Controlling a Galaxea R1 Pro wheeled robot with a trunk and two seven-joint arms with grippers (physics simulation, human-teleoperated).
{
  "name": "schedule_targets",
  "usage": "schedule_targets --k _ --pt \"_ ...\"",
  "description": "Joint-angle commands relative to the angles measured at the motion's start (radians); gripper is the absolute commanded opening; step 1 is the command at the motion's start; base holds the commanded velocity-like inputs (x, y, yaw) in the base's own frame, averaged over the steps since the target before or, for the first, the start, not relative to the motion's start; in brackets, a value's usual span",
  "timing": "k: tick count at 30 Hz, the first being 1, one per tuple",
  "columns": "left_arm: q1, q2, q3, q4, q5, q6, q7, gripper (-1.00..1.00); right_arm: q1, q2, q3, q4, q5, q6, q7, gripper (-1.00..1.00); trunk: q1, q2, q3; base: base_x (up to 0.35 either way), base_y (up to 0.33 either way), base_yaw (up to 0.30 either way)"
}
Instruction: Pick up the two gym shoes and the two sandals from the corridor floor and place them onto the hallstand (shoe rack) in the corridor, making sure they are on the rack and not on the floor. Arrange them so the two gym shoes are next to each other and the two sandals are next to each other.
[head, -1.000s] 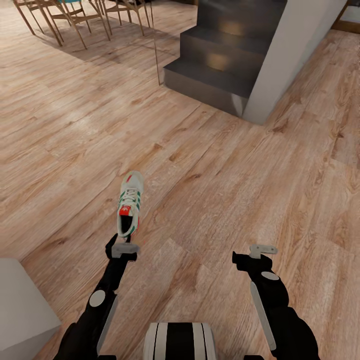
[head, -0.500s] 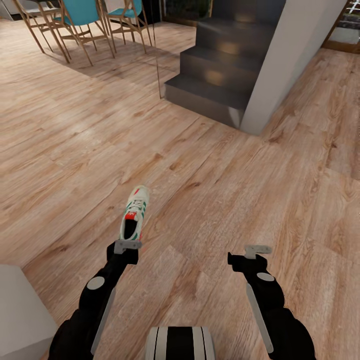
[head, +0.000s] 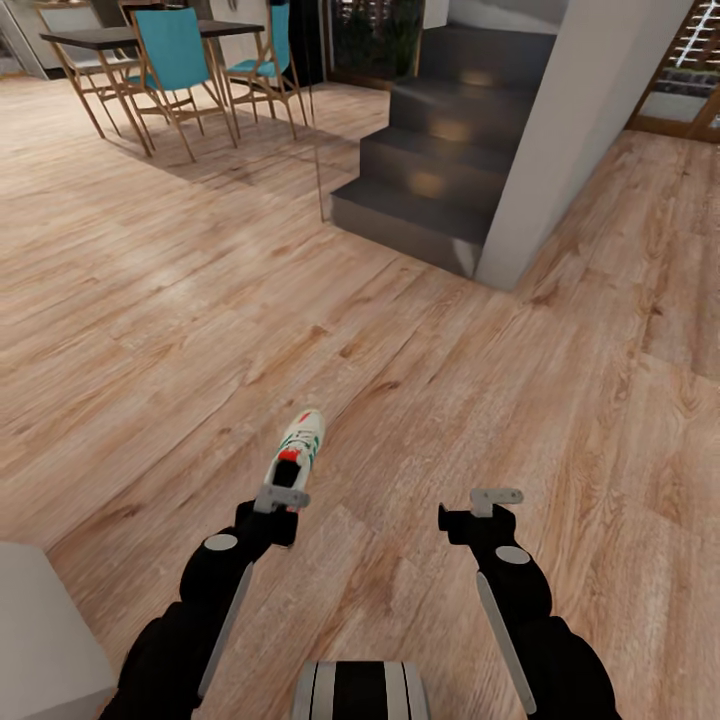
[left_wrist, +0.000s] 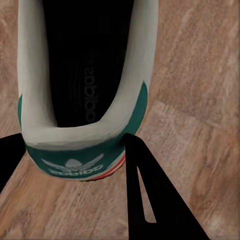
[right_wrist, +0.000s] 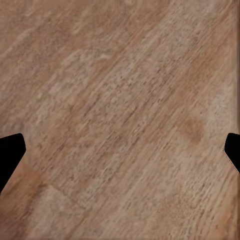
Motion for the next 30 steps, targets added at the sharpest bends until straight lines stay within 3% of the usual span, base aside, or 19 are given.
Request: schedule_targets --k 1,8,30 --pt "-0.008 0.000 -0.002 -0.002 -0.011 0.024 -0.007 -1.00 -0.001 0.000 0.001 -0.001 0.004 0.006 -0.003 1.00 -0.001 0.000 0.003 0.000 0.000 0.000" --pt "-0.034 0.000 -0.003 -0.003 -0.011 0.109 -0.007 -1.00 -0.001 0.000 0.000 -0.001 0.003 0.006 -0.002 1.00 -0.004 0.002 0.030 0.000 0.000 0.000" --pt "-0.029 -0.001 0.004 -0.002 0.005 0.110 -0.012 -1.00 -0.001 -0.001 0.000 -0.002 -0.002 0.005 0.002 1.00 -0.014 0.007 0.115 0.000 0.000 0.000"
